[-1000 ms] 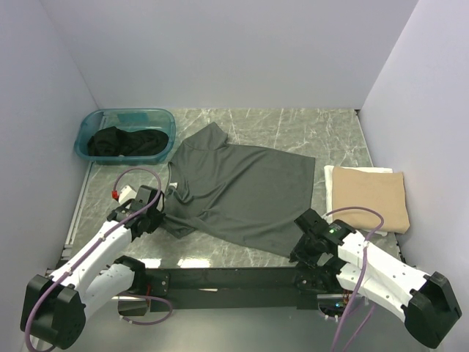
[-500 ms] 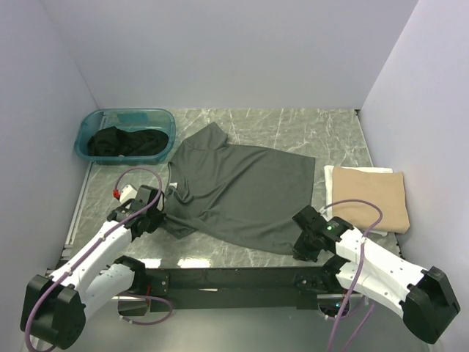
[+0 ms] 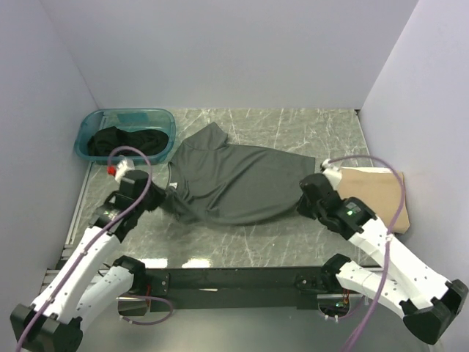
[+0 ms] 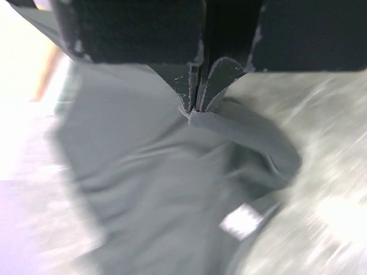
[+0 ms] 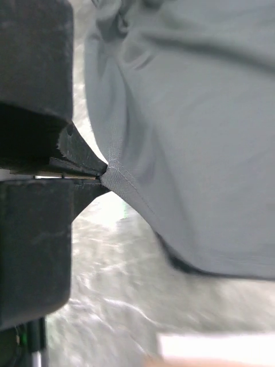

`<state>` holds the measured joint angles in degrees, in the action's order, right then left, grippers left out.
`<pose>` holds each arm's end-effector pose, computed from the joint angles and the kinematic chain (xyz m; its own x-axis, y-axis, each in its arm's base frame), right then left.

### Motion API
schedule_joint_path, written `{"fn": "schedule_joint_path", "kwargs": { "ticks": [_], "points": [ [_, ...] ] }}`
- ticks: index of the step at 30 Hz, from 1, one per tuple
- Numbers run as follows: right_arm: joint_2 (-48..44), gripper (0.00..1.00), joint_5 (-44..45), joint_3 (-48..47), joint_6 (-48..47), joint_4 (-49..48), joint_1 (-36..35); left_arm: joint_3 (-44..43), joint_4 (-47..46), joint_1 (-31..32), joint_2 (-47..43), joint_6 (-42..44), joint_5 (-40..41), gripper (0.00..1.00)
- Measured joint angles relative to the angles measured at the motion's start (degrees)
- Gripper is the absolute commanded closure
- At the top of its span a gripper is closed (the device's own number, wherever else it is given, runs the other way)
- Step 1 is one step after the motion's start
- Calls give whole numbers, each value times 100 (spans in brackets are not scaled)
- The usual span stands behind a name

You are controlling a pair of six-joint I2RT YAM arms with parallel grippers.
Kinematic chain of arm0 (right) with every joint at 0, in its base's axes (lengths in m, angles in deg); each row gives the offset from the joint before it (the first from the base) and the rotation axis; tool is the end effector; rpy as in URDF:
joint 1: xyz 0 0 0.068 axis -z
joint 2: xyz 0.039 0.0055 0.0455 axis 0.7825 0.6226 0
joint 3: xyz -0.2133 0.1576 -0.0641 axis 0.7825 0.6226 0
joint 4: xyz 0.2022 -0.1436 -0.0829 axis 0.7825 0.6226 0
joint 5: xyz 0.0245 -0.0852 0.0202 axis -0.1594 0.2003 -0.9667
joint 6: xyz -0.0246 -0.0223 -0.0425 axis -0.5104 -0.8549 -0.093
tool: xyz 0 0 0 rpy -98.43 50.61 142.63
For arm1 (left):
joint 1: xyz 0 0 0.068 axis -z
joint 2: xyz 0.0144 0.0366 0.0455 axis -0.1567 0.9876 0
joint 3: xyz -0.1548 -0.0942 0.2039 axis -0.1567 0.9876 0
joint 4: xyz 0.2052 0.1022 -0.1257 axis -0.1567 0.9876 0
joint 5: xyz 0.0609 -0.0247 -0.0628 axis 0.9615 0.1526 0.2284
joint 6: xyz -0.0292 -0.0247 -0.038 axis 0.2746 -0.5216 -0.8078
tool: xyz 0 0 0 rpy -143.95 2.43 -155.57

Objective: Fold and stack the t-shirts
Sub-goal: Flatten the tshirt out

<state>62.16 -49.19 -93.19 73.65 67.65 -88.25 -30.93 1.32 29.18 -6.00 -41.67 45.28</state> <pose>0.1333 0.0849 0.2777 -0.7131 0.3475 -0.6089 0.2050 0.9339 0.2929 0.1565 -0.0500 0.2579 -0.4788 -0.7318 -0.4850 -0.4387 0.6780 -0.5898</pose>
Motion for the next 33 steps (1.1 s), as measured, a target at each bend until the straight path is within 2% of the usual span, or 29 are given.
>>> {"fn": "schedule_joint_path", "kwargs": {
  "ticks": [6,14,20,25,28,33],
  "points": [
    [-210,100,1008,-1353,-378,157,61,-1460,-179,0,-216,140,9,99],
    [-505,100,1631,-3178,-992,286,140,-3685,-249,0,-42,514,4,99],
    [-730,100,1469,-4642,-1493,391,144,-4868,-369,0,-153,826,-103,99],
    [-839,100,885,-5755,-1786,533,149,-6046,-348,2,-188,1141,-315,99],
    [-855,100,527,-6085,-1856,629,149,-6579,-310,4,-127,1300,-433,99],
    [-855,100,334,-6083,-1893,774,149,-7169,-356,7,216,1580,-481,99]
  ]
}}
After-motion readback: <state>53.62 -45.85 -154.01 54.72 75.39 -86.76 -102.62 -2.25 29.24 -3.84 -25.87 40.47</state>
